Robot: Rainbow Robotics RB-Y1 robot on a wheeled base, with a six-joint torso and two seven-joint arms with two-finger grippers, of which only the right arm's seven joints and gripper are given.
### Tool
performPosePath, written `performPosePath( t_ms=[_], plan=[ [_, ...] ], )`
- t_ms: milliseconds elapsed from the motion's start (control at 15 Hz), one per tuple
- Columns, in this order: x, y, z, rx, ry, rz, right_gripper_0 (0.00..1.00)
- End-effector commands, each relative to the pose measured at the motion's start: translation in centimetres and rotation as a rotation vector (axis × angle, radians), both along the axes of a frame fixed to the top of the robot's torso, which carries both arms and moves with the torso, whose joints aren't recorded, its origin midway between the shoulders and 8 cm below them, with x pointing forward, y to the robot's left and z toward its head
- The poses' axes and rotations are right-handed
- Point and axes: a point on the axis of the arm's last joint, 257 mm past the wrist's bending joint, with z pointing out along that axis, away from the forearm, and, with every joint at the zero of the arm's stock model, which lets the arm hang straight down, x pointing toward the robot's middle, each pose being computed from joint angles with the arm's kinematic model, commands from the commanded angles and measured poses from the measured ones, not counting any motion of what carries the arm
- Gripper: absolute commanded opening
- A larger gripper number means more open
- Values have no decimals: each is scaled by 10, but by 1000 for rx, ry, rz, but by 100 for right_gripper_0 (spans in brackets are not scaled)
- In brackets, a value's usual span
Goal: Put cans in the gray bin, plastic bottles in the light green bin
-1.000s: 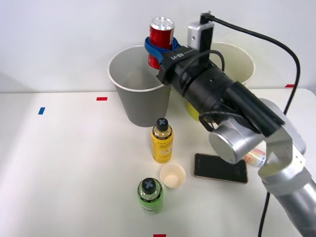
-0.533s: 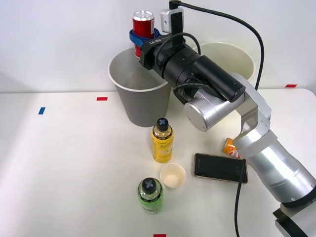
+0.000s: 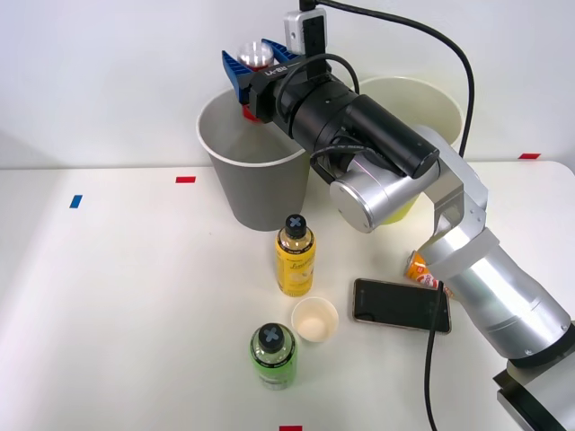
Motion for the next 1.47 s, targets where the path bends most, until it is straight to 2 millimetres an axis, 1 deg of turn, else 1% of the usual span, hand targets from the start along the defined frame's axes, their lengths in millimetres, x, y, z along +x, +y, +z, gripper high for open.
performPosePath(
  t_ms=[67,267,467,533,600,667,733,867,933,1067,1133,1267,1400,1467],
  plan=[
    [-8,-3,-5,-18,-54,20,100],
    [-36,-26,-17,-13,-114,43,100],
    [-89,-54,-27,-16,-133,62,100],
    [-109,-78,-36,-12,-130,40,100],
    [-125,-97,-37,-6,-135,17,100],
    [-141,-117,-41,1,-123,-12,100],
    [-161,-142,-45,-4,-117,-55,100],
    [-187,-178,-50,-4,-94,-128,100],
    [-200,-199,-57,9,-76,-177,100],
    [-211,-225,-74,45,-47,-250,100],
    [-215,-243,-85,65,-19,-309,100],
    [-222,-272,-106,95,41,-407,100],
    [-228,-290,-119,119,81,-472,100],
    [-233,-303,-128,135,109,-516,100]
  ],
)
